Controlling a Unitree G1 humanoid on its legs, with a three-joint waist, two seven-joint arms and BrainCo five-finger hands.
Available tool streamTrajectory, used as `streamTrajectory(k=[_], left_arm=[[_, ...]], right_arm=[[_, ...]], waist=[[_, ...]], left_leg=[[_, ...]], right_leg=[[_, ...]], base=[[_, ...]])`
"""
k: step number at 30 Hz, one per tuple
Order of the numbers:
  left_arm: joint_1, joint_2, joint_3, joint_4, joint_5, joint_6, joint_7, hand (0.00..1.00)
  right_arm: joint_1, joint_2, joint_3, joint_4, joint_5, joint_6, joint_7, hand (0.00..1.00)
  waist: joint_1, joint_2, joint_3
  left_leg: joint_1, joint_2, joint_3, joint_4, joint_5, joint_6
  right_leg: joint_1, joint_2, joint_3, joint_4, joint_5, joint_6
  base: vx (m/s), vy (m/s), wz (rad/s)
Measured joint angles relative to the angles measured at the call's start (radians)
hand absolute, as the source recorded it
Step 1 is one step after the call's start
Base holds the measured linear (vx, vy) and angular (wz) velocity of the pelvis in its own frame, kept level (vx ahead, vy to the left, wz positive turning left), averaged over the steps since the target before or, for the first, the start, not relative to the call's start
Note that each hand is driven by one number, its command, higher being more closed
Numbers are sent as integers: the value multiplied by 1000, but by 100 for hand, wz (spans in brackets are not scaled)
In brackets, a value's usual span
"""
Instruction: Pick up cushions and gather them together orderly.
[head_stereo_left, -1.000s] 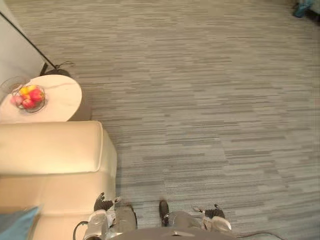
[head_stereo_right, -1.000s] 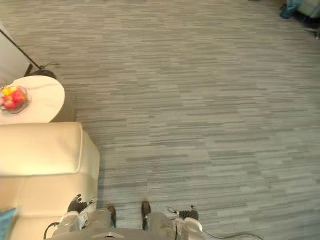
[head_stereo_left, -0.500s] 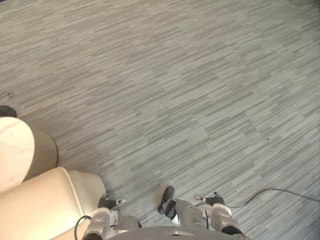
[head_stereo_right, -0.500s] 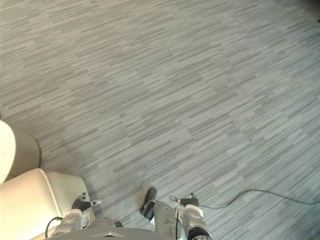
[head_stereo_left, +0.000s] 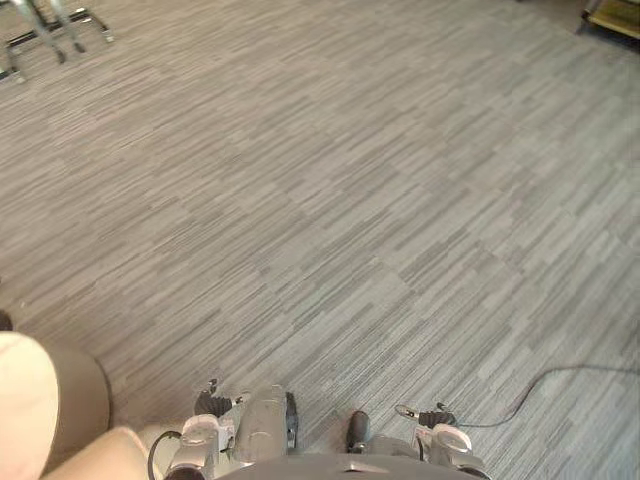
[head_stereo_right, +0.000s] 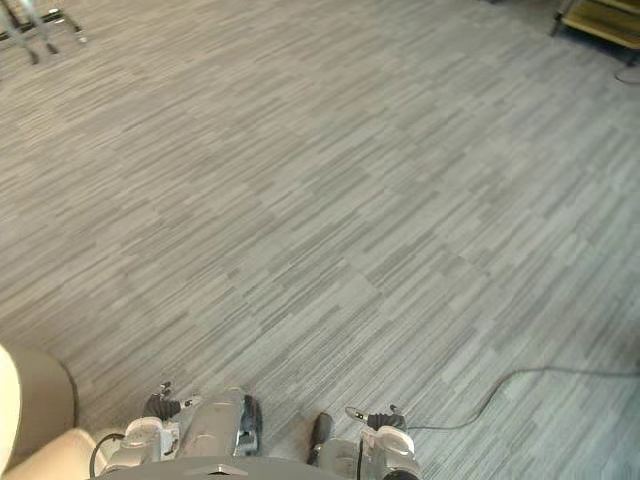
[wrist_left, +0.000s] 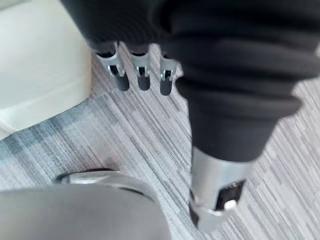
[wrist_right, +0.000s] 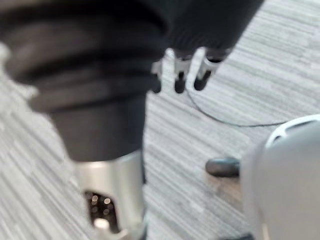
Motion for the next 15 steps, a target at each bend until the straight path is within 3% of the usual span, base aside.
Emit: streamTrajectory(k=[1, 2, 3, 4, 5, 7, 8, 9, 10, 12, 15], left_arm=[[10, 5, -1, 17, 1, 0, 0, 0], [18, 9, 2, 31, 0, 1, -1, 0], [23, 19, 14, 39, 0, 3, -1, 0], [23, 23, 19, 39, -1, 5, -1, 0], [24, 35, 19, 39, -2, 6, -1, 0], [34, 37, 17, 40, -2, 8, 0, 0], [45, 42, 14, 39, -2, 11, 0, 0], [46, 46, 10, 39, -1, 13, 0, 0], [46, 50, 5, 39, -1, 15, 0, 0], [35, 56, -7, 38, -1, 21, 0, 0], [18, 51, -4, 37, -1, 21, 1, 0]], right_arm=[[2, 5, -1, 0, 0, 0, 0, 0], [0, 15, -6, 0, 0, 0, 0, 0], [13, 24, -12, -1, 0, 0, 1, 0], [20, 29, -23, -2, 0, 0, 1, 0], [38, 44, -45, -1, 0, 1, 1, 0], [58, 45, -49, -3, 0, 0, 4, 0], [59, 53, -47, -35, 1, -1, 6, 0], [60, 58, -46, -47, 0, -2, 7, 0], [59, 61, -45, -55, 1, -4, 9, 0], [57, 69, -47, -83, 0, -9, 12, 0], [33, 67, -57, -80, 1, -9, 12, 0]], waist=[[4, -7, -3], [5, -13, -15], [1, -37, -24], [1, -49, -27], [11, -81, -39], [25, -95, -48], [11, -102, -55], [2, -104, -55], [-7, -106, -53], [-35, -109, -45], [-45, -100, -33]], left_leg=[[23, -4, 10, -9, 49, 16], [35, -20, 19, -6, 51, 36], [36, -37, 33, 13, 27, 72], [43, -44, 46, 22, 8, 78], [68, -64, 86, 21, -23, 90], [130, -73, 139, 19, -68, 95], [180, -83, 166, 22, -95, 110], [195, -87, 171, 23, -104, 115], [213, -91, 172, 21, -113, 116], [294, -97, 178, -8, -134, 116], [433, -70, 219, -100, -141, 98]], right_leg=[[10, -1, 46, -11, -7, 15], [28, -11, 78, -18, -8, 37], [25, -36, 88, -4, -16, 77], [13, -51, 91, 26, -27, 93], [-39, -86, 113, 162, -55, 134], [-139, -116, 133, 437, -101, 190], [-234, -137, 137, 707, -79, 259], [-264, -143, 134, 792, -66, 282], [-292, -151, 125, 871, -59, 288], [-353, -197, 23, 1024, -88, 206], [-417, -216, -142, 922, -160, 114]], base=[[294, 261, -128], [362, 247, -102], [375, 248, -62], [377, 243, -51], [305, 201, -47], [428, 221, -69], [392, 173, -56], [315, 110, -26], [236, 31, 4], [462, 28, -6], [431, -31, -32]])
